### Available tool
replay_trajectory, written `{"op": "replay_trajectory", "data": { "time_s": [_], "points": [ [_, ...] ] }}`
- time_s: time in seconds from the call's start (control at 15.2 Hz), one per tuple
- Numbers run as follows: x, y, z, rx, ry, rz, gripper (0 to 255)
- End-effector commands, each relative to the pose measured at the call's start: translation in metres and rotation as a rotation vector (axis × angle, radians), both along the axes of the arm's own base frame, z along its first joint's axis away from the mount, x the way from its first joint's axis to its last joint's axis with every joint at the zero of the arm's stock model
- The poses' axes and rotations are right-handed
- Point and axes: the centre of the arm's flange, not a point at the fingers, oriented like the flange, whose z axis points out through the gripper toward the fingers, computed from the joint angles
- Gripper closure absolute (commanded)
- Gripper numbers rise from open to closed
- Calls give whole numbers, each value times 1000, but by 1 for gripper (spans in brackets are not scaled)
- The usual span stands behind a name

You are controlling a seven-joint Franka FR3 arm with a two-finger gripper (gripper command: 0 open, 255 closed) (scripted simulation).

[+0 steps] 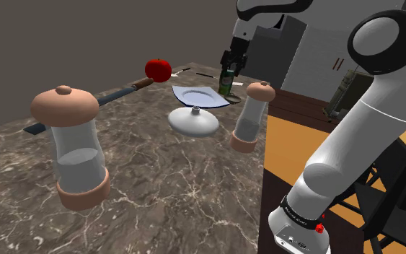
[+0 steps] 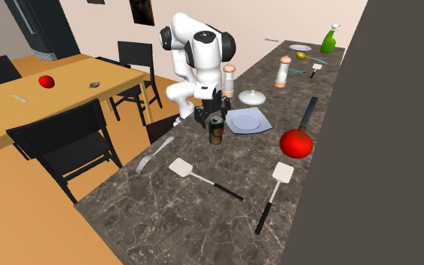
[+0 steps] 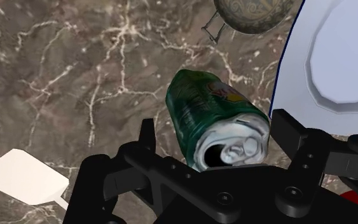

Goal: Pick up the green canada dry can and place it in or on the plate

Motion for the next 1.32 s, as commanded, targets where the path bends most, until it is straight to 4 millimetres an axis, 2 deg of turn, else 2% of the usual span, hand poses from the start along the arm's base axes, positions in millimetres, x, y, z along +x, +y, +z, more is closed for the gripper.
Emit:
{"op": "replay_trajectory", "data": {
  "time_s": [0.0,0.26,0.33,0.92,1.25],
  "points": [
    [0,0,-1,0,0,0,0],
    [0,0,-1,0,0,0,0],
    [0,0,-1,0,0,0,255],
    [0,0,-1,0,0,0,255],
    [0,0,26,0,0,0,255]
  ]
}}
